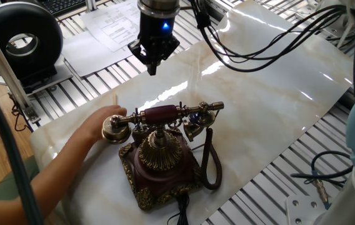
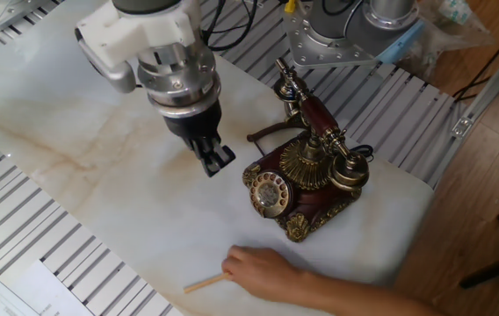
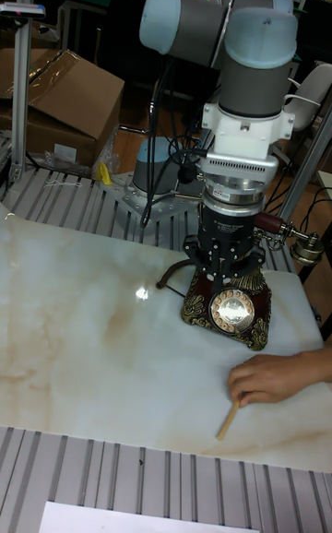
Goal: Dial a number on an old rotary phone
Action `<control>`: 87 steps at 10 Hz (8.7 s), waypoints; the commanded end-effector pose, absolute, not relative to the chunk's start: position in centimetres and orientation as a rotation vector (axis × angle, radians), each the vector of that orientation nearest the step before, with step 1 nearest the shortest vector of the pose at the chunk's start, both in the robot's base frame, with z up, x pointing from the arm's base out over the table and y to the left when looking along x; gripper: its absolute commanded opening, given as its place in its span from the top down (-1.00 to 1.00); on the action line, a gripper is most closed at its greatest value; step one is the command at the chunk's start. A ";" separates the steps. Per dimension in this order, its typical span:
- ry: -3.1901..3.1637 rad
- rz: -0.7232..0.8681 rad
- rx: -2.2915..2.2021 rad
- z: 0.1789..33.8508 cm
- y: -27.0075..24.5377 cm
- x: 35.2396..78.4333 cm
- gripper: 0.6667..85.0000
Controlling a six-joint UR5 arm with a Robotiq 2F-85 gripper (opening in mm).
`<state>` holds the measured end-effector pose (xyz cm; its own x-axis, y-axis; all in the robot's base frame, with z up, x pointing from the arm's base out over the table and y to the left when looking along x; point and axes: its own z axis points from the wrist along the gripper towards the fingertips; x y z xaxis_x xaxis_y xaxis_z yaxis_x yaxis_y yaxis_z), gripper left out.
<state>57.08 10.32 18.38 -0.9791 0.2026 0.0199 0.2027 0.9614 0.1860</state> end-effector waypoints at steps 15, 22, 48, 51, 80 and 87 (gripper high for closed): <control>-3.156 -0.298 -0.226 8.7 11.7 65.1 0.80; -3.111 -0.283 -0.290 12.0 12.9 63.6 0.98; -3.233 -0.212 -0.313 13.7 16.3 56.2 0.98; -3.230 -0.206 -0.319 14.0 16.3 55.3 0.98; -3.196 -0.179 -0.223 15.9 17.4 53.1 0.98; -3.236 -0.160 -0.224 14.1 17.4 54.5 0.98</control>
